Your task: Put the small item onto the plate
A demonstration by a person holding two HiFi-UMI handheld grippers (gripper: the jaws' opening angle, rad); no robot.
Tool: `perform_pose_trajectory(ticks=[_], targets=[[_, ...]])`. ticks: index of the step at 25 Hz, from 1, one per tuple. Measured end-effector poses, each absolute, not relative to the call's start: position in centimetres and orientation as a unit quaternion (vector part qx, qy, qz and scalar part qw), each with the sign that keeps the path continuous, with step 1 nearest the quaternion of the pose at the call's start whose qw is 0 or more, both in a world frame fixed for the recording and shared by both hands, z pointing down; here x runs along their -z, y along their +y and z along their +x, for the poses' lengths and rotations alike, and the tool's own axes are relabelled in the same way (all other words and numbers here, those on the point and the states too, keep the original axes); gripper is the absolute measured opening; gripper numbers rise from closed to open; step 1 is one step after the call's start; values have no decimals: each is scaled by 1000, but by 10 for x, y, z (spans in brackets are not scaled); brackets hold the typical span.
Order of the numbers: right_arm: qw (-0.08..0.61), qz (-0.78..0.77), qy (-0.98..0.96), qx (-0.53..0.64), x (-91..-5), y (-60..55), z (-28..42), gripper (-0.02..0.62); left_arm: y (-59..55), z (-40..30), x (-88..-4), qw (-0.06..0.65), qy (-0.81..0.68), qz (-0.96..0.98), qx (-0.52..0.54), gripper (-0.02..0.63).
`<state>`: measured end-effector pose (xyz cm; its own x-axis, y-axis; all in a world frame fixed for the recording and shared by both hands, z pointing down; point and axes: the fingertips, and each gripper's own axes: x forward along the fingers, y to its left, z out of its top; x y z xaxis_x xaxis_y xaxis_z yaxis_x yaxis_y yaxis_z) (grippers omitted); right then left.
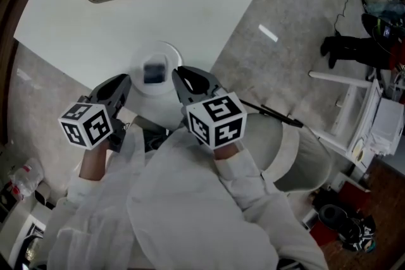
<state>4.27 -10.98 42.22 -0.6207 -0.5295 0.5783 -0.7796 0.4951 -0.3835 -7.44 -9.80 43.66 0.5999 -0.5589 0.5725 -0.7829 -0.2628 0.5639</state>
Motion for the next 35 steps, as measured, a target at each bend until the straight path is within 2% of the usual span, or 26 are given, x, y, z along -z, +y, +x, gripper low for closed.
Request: perform_pose_trajectory(ticks=[5,9,13,22,35], targets=[[211,391,-832,-333,-436,-107,52,71,-98,-73,-451,442,-423,777,-149,17],[221,390,-827,-340,-445,-106,55,86,-94,-72,-462,459,-421,767,-158,85],[229,397,-819,-344,-453,-107,60,91,-94,-71,-472,468,-420,759,-168,106],[241,417,-795,-368,-474,-105,66,118,-95,-70,-487,497,-414,744,-167,109],[247,428,-765,-413,-501,-97,66,120,-95,-68,-496,517,-421,728,-164,109]])
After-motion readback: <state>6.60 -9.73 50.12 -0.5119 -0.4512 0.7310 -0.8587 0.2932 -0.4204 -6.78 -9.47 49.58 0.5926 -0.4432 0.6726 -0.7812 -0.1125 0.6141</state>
